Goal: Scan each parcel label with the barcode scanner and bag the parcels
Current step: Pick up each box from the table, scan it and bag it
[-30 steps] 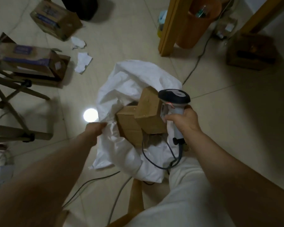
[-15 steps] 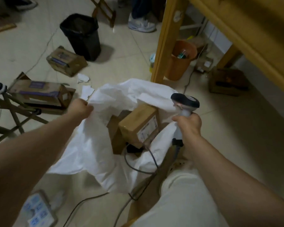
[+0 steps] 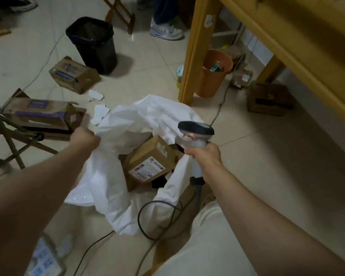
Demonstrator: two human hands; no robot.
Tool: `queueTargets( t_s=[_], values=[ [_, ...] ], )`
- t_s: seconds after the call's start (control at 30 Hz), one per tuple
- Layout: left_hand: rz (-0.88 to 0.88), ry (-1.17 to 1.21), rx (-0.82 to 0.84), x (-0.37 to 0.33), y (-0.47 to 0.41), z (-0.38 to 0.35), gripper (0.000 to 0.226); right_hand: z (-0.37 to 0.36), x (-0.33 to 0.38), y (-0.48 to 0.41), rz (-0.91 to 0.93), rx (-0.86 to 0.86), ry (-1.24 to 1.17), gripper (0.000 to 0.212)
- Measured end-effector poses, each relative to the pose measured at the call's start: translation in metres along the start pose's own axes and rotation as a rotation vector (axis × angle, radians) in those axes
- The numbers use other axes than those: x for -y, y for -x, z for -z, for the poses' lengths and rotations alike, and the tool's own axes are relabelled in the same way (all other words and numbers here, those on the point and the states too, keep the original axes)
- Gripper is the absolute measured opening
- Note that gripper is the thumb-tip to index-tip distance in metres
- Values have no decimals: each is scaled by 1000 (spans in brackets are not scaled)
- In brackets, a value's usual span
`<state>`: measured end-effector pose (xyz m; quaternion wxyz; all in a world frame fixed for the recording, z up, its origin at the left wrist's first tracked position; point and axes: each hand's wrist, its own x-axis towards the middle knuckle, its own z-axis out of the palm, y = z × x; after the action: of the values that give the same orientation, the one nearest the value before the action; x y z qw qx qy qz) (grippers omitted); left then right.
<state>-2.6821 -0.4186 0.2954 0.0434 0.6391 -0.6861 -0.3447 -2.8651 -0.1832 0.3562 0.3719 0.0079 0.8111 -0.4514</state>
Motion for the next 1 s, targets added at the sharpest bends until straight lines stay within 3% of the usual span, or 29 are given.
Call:
queueTargets(
  t_s=[0.2,0.27,0.33,0.47,0.6,0.7,0.87,1.0],
  values=[
    [-114,86,-224,-44,-21,26,26,-14,35,18,245,68,-178,38],
    [-41,148,-108,-33,-19,23,24,-20,27,20,165,90,-147,32],
    [38,53,8,-9,-17,13,17,-24,12,15,25,58,-114,22],
    [98,-19,-29,21,-20,0,13,-26,-2,9,-70,21,-52,30],
    [16,132,30,-1,-24,8,27,-28,29,10,102,0,-144,35],
    [-33,60,68,-8,-14,-6,62,-30,43,11,211,56,-200,40],
    [-162,-80,226,9,14,-48,57,-15,16,0,43,-38,-123,35],
    [-437,-326,462,16,30,-82,45,-8,-5,-3,22,-40,-124,32]
  ],
)
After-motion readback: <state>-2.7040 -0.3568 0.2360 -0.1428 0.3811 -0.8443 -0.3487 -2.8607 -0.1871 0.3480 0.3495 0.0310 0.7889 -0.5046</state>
